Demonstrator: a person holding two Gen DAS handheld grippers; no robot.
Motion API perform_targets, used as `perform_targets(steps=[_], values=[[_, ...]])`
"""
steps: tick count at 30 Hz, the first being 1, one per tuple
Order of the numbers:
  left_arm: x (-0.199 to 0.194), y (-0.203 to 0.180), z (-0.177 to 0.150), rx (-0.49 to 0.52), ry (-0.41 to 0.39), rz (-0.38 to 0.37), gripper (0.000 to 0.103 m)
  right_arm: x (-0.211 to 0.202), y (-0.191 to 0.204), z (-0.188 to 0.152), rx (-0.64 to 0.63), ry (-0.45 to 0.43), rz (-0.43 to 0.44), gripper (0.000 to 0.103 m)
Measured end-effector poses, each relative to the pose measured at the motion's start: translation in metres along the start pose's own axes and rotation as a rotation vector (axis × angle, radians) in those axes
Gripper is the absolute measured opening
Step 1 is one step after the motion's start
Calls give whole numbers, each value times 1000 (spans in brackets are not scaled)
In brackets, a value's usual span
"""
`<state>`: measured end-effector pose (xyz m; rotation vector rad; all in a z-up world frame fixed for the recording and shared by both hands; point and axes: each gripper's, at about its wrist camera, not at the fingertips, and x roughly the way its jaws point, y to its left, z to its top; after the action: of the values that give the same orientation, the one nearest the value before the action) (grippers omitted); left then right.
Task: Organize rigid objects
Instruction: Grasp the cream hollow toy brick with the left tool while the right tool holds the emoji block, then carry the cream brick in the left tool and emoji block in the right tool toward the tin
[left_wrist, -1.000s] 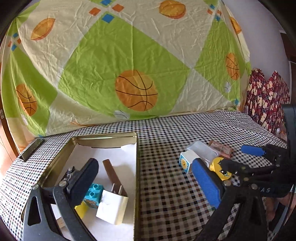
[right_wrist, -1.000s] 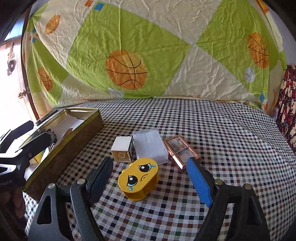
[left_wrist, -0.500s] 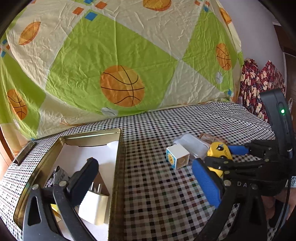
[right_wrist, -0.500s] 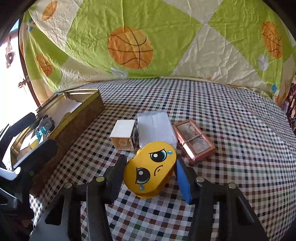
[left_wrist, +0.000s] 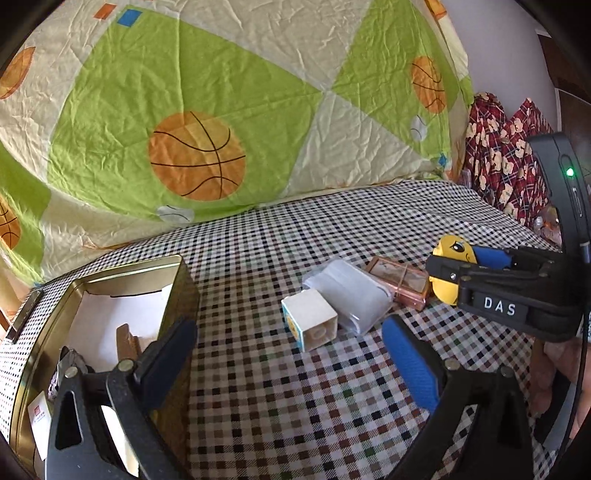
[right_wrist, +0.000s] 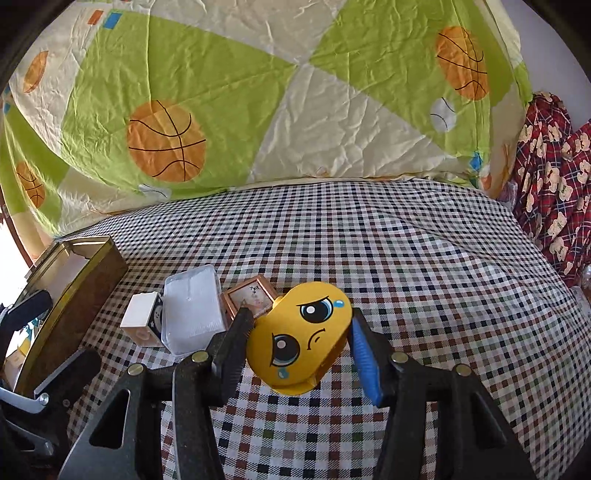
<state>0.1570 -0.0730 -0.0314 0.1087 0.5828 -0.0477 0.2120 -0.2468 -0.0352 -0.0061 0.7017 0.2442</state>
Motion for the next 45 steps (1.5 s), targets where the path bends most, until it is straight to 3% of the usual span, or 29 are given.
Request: perform_targets(steps=[6, 15, 16, 18, 19, 36, 45], values=[[27, -2, 7, -10, 80, -17, 78, 4, -4, 0, 13, 10, 18, 55], [56, -2, 12, -46, 180, -56, 77, 0, -2, -1, 1, -9, 14, 55], [56, 1, 12, -62, 177, -68, 71, 0, -3, -1, 3, -13, 14, 55], [58, 4, 11, -77, 183, -87, 37, -1, -3, -1, 4, -19, 12, 55], [59, 4, 10, -74, 196, -85, 34, -2, -3, -1, 3, -22, 12, 55], [30, 10, 5, -78, 109, -125, 31, -10, -3, -1, 5, -72, 10, 55], [0, 13, 1, -80, -20, -98, 31, -20, -4, -3, 8, -126, 20, 55]])
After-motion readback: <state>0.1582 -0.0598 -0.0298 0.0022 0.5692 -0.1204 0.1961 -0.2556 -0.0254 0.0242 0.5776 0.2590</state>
